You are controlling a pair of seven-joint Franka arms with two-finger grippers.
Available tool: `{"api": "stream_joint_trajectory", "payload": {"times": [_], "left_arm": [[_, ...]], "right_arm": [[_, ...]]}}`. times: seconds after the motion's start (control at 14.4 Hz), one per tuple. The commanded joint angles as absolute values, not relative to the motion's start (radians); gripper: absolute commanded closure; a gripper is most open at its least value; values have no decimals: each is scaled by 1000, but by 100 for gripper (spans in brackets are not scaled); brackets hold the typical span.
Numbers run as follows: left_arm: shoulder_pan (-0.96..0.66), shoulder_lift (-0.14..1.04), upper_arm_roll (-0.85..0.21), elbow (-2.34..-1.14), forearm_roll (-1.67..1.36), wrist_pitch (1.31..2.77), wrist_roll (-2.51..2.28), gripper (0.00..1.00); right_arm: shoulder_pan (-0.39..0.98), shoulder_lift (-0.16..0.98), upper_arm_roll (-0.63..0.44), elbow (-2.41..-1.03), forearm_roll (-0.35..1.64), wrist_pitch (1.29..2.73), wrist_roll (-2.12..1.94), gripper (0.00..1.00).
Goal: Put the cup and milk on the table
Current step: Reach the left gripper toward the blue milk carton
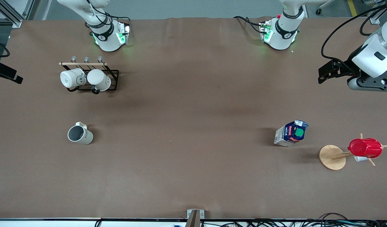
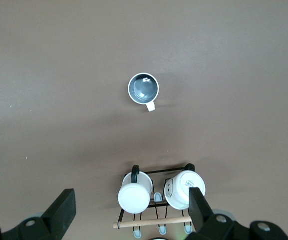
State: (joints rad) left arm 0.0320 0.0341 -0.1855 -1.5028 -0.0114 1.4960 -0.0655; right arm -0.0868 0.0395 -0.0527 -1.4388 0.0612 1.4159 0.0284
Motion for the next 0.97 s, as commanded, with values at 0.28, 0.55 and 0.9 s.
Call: {"api": "stream_joint_trajectory", "payload": {"times": [0.28, 0.55, 0.9], "left_arm": [[44, 54, -186, -1494, 32, 1517, -51, 0], [64, 126, -187, -1551, 32, 1667, -32, 0], [57, 231, -192, -1684, 35, 1891, -9, 0]], "right_arm": [[-83, 44, -48, -1424, 55, 1390, 21, 0], [-83, 44, -51, -1424, 55, 1391, 21, 0], [-87, 44, -54, -1439, 55, 1388, 15, 0]]}}
